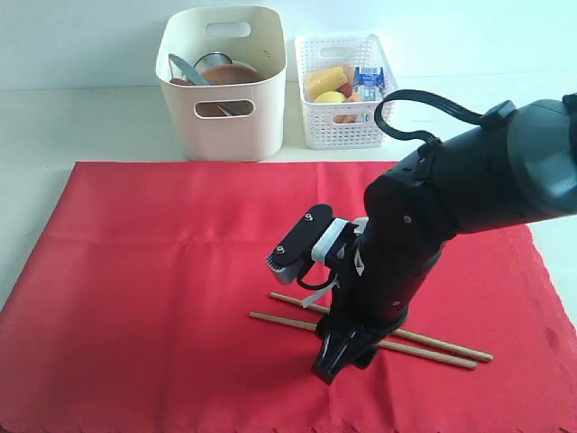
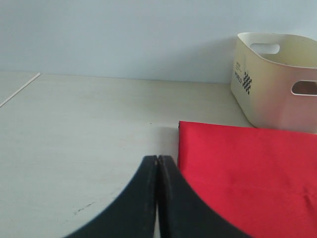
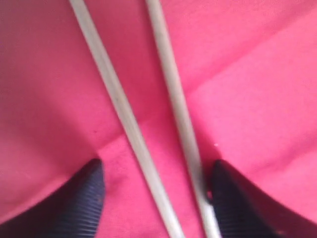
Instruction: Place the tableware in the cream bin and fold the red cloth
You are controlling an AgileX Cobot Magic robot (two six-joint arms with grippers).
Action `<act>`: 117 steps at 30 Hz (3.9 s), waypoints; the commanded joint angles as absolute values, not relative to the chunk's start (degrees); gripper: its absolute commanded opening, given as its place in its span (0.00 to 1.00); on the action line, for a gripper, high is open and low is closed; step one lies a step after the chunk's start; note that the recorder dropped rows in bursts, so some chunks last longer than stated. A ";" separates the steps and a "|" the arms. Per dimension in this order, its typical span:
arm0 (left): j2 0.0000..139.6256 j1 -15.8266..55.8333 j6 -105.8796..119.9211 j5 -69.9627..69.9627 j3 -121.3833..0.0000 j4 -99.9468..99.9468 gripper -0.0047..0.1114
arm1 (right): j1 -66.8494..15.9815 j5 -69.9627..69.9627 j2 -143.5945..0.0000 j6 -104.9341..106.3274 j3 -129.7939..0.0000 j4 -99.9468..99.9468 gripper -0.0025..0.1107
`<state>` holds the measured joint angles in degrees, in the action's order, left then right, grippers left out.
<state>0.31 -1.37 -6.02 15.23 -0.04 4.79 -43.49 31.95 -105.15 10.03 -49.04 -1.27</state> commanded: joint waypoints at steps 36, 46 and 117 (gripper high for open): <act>0.00 -1.02 -6.18 15.18 0.00 4.51 0.06 | -43.21 -3.13 -90.07 10.47 -49.60 8.13 0.02; 0.00 -1.02 -6.18 15.18 0.00 4.51 0.06 | -42.57 -15.61 -100.87 16.69 -67.64 7.28 0.02; 0.00 -1.02 -6.18 15.18 0.00 4.51 0.06 | -21.26 41.97 -96.30 17.39 -87.13 -11.10 0.02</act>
